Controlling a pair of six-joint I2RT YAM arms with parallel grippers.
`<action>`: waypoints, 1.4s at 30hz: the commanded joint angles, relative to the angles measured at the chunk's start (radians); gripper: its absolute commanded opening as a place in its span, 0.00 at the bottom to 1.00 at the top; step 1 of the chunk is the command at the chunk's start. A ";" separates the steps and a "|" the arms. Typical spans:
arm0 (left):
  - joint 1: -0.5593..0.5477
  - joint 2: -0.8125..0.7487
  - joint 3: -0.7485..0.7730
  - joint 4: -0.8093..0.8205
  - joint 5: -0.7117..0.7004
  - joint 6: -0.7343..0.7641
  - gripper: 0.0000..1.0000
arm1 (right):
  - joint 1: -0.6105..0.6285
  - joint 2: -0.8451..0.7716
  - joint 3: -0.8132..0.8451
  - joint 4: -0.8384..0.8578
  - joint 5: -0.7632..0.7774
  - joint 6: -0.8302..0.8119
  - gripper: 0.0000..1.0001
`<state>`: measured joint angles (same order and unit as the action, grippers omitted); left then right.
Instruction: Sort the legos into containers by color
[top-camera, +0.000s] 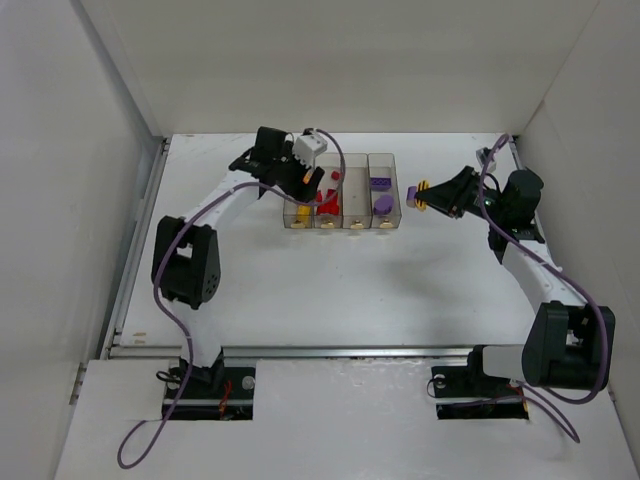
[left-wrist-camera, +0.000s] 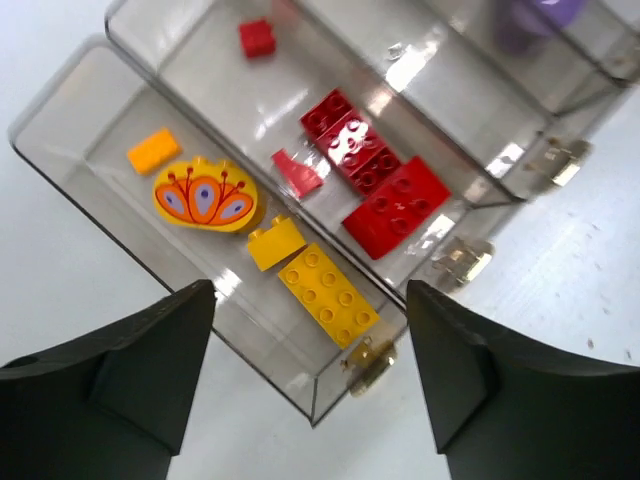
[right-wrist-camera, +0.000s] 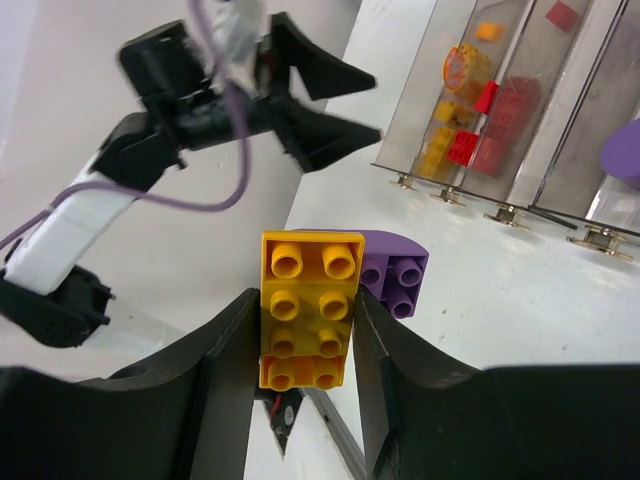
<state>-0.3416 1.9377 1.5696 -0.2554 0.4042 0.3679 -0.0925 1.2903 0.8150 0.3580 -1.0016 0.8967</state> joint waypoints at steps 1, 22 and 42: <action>-0.031 -0.203 -0.025 -0.014 0.088 0.240 0.75 | -0.009 -0.031 0.052 0.016 0.001 -0.024 0.00; -0.341 -0.355 -0.029 -0.164 0.390 0.780 1.00 | 0.241 0.017 0.130 0.016 0.069 -0.033 0.00; -0.382 -0.364 -0.108 0.136 0.113 0.556 1.00 | 0.304 0.026 0.121 0.016 0.080 -0.042 0.00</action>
<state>-0.7189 1.6054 1.4826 -0.2146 0.5774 0.9565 0.1986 1.3174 0.9115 0.3439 -0.9024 0.8696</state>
